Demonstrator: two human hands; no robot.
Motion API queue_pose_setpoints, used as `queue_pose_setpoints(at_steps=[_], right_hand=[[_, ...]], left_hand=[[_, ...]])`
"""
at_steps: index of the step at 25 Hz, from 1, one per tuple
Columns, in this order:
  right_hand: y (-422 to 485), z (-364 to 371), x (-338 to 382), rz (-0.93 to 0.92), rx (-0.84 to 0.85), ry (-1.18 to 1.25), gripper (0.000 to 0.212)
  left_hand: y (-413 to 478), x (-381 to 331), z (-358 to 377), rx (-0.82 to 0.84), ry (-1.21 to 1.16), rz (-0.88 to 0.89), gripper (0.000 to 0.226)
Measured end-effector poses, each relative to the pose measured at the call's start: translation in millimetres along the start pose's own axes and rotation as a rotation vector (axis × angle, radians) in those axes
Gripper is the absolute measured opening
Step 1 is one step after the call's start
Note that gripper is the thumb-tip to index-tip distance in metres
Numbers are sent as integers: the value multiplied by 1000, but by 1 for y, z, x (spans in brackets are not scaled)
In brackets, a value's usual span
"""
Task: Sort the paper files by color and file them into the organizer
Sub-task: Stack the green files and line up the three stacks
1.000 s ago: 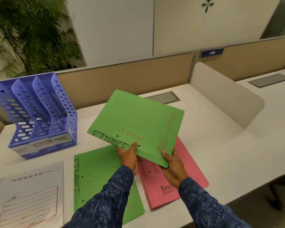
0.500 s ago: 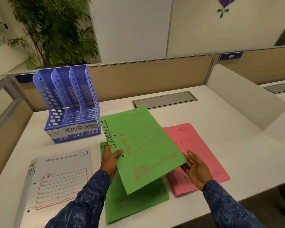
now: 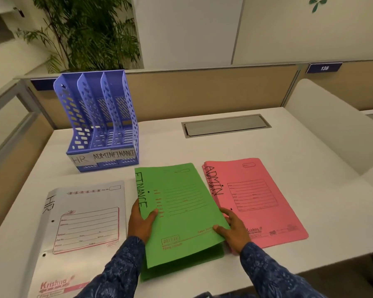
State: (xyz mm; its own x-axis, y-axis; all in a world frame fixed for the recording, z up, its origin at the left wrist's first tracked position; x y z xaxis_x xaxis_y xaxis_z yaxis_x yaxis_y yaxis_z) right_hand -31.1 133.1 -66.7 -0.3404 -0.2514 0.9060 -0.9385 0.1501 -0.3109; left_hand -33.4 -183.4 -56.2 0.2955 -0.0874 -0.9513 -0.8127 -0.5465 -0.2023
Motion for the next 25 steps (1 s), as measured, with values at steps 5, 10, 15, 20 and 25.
queue_pose_setpoints(at_steps=[5,10,15,20,25], right_hand=[[6,6,-9,-113,89,-391,53],[7,15,-15,-265,210,-829,52],[3,36,9,-571,203,-968,73],[-15,61,-22,-638,374,-1097,90],[-10,61,-20,-630,383,-1120,89]], left_hand=[[-10,20,-13,-116,191,32,64],[-20,27,-16,-174,299,81,72],[-24,32,-9,-118,459,154,67],[-26,38,-2,-75,671,240,69],[-28,41,2,-64,795,297,76]])
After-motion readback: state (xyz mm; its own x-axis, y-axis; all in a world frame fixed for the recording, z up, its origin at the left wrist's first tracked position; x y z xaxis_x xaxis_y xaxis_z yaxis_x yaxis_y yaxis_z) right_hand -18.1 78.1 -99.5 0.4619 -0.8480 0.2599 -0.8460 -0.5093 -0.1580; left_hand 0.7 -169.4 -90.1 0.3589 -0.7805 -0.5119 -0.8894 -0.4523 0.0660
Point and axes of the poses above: each hand's wrist, its own y-axis towards the middle knuckle, its own z-axis out of the palm, x = y × z, the point moved 10 cm from there along y, towards the middle knuckle, and after that the axes turned 12 degrees about -x, right-handed, at the moved point
